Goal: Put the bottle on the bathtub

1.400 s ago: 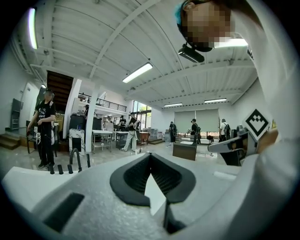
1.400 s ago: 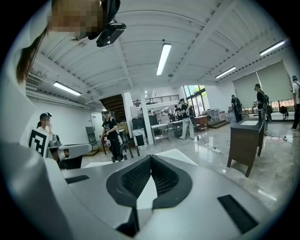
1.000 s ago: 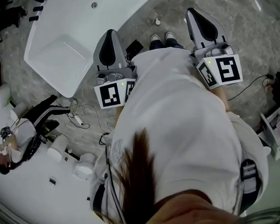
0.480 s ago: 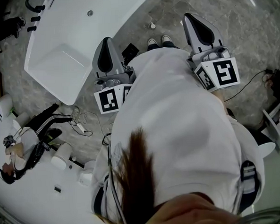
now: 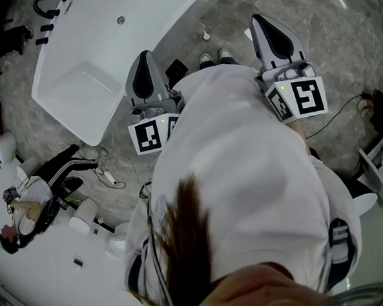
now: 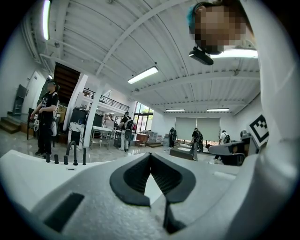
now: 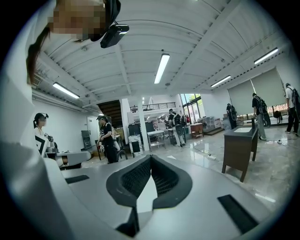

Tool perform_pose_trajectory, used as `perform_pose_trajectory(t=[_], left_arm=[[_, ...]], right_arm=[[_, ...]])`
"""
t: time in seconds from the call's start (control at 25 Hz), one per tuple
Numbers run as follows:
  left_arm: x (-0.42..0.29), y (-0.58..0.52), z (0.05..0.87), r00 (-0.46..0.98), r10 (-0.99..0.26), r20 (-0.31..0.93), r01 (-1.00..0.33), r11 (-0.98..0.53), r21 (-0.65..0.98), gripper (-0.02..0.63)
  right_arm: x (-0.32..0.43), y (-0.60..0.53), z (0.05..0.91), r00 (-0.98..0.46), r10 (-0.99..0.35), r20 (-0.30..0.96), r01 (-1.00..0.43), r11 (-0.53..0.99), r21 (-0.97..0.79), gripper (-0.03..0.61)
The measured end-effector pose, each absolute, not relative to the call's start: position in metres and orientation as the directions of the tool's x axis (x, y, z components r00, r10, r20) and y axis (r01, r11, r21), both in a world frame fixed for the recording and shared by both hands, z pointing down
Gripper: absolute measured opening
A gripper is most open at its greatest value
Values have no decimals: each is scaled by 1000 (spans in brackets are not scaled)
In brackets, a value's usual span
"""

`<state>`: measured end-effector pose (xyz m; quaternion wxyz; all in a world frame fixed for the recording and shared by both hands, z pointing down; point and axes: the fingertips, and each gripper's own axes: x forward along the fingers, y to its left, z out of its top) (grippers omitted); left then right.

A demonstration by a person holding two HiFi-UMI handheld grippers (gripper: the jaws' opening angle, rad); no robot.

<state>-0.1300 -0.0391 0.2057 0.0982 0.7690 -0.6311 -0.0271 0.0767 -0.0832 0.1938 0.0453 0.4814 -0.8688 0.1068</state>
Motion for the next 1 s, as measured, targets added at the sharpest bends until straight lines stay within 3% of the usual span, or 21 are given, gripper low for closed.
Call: perform_pose_trajectory(t=[1.0], left_arm=[[-139,-36,202,190,-979,72,-969,-175,175,14]], right_arm=[[78,-89,185,-530,-835,146,-848,518,-114,14]])
